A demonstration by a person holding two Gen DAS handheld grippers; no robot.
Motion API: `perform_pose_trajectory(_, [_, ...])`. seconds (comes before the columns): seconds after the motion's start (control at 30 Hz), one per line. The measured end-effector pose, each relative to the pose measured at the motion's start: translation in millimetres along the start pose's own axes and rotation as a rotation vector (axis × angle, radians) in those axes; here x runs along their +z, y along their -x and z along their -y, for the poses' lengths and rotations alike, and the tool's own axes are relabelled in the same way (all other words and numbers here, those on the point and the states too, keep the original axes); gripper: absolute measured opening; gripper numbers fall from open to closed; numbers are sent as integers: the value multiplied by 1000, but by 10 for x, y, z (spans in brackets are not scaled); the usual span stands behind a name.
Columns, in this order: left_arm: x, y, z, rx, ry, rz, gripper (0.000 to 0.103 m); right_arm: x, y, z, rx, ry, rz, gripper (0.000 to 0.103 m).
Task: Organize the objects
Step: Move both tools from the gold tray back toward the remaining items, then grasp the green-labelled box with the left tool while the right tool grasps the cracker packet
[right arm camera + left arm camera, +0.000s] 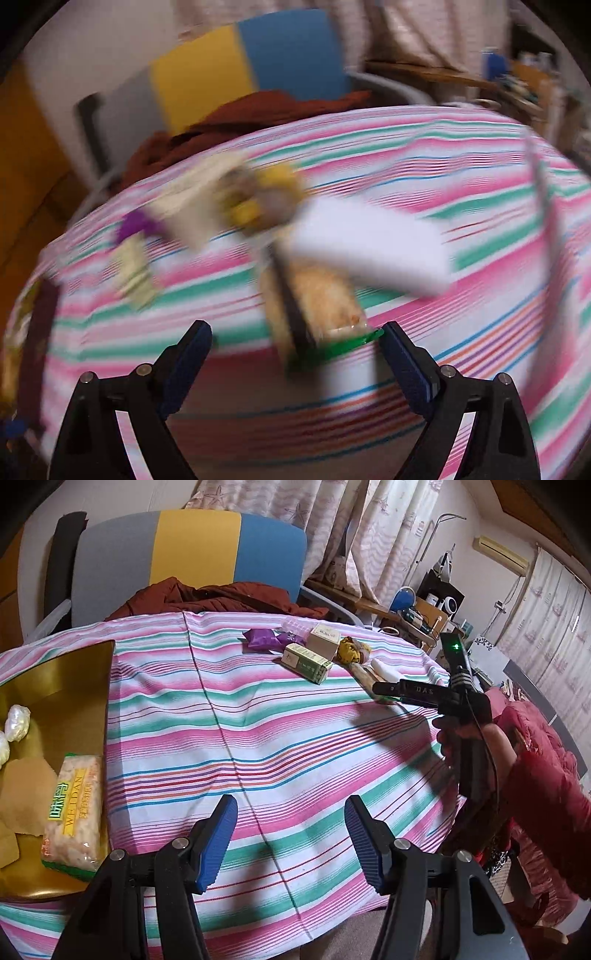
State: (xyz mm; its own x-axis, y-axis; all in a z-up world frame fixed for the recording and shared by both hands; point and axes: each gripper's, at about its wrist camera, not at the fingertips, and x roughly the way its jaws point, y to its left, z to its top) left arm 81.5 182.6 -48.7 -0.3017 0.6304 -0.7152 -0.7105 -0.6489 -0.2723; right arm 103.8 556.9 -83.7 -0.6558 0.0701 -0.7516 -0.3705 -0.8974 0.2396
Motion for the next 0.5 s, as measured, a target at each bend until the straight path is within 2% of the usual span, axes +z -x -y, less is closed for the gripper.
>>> perform_pose_trajectory(0.17, [41, -23, 22, 4, -3, -4, 61, 37, 7, -175, -132, 56, 63, 92])
perform_pose_trajectory(0.37, [133, -110, 37, 1, 13, -11, 61, 234, -165, -34, -187, -45, 56, 91])
perform_pose_trajectory(0.4, [156, -137, 38, 2, 16, -15, 61, 220, -190, -60, -202, -42, 49, 85])
perform_pose_trajectory(0.43, [185, -172, 45, 3, 19, -20, 61, 210, -247, -93, -224, -39, 38, 74])
perform_pose_trajectory(0.5, [229, -222, 57, 8, 21, -22, 61, 167, -279, -105, -257, -38, 39, 66])
